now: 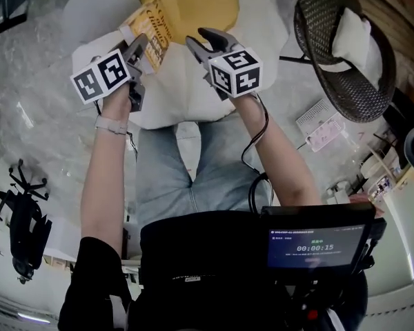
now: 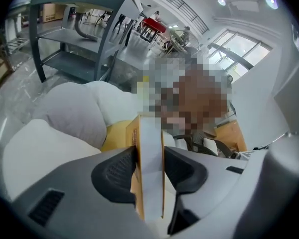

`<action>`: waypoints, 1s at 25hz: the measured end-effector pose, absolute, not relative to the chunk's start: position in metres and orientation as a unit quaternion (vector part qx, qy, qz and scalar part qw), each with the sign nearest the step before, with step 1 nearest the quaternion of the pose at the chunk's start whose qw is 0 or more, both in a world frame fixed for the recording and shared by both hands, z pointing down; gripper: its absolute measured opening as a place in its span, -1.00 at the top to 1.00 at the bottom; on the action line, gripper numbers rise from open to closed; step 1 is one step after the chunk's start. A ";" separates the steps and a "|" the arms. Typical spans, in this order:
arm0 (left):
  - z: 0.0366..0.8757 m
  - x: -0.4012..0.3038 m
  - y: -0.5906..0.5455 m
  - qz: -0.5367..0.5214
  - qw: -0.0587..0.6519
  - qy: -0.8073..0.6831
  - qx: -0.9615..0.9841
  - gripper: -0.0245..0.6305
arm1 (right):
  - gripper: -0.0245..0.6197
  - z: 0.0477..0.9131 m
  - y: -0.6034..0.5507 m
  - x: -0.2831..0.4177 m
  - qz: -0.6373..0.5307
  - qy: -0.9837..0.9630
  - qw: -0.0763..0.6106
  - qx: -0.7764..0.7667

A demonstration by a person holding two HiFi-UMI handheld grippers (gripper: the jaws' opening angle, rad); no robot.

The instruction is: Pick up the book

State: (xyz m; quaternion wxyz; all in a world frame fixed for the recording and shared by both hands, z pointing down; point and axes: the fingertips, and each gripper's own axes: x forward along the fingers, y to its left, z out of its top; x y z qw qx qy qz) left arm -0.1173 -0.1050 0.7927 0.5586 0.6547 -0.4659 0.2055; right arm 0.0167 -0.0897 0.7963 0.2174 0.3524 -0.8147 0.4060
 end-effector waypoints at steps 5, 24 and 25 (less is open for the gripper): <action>0.753 -0.112 -0.099 0.198 0.545 -0.470 0.666 0.39 | 0.46 0.748 -0.100 0.034 0.394 -0.817 0.201 0.369; 0.584 -0.106 -0.077 0.121 0.551 -0.446 0.695 0.39 | 0.51 0.582 -0.095 0.047 0.391 -0.817 0.150 0.396; 0.572 -0.106 -0.075 0.116 0.547 -0.445 0.699 0.39 | 0.51 0.572 -0.094 0.049 0.391 -0.817 0.144 0.398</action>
